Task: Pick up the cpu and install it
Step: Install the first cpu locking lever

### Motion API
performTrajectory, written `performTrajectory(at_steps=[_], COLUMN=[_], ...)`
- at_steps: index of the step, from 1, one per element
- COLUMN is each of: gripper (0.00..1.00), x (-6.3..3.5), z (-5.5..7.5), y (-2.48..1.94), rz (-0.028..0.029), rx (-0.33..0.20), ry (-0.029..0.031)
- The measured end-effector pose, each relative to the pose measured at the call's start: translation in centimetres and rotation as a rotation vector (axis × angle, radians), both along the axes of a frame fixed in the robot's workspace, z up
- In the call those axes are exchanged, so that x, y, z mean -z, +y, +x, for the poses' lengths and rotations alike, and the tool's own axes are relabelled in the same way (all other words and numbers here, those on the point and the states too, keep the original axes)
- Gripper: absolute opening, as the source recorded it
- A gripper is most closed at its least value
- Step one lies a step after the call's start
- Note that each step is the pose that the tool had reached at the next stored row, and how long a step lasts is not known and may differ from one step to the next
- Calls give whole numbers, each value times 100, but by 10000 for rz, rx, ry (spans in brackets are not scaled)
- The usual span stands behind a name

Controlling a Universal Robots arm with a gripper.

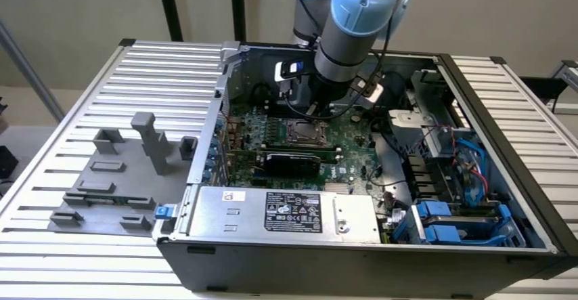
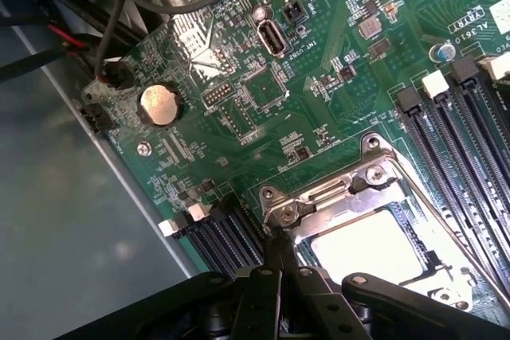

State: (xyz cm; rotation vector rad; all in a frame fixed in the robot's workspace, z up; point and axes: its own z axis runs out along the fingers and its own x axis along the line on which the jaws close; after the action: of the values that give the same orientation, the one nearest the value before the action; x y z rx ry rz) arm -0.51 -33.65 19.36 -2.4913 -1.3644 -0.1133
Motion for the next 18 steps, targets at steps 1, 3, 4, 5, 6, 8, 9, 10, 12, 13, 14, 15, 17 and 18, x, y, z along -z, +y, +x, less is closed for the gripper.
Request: performTrajectory(at_steps=[1,3,4,5,6,8,9,10,12,13,14,15,17,18], gripper=[11,11,11,11,11,11,11,11,11,11,11,11,11,11], x=[-3,-30,-47,-67,-90,-122,-127,-133,-139,-140,-140,-140,-140,-140], z=[0,-2,-1,0,0,-5,-12,-21,-61,-87,-104,-104,-104,-104], y=[-1,-7,-6,-6,-10,-18,-24,-32,-48,-57,-61,-61,-61,-61], rz=[14,23,42,58,60,67,72,75,88,100,111,118,118,118], rx=[-5,-7,-9,-10,-11,-8,-9,-10,-10,-9,-10,-11,-11,-11], ry=[1,5,4,4,10,17,17,20,21,20,19,20,20,20])
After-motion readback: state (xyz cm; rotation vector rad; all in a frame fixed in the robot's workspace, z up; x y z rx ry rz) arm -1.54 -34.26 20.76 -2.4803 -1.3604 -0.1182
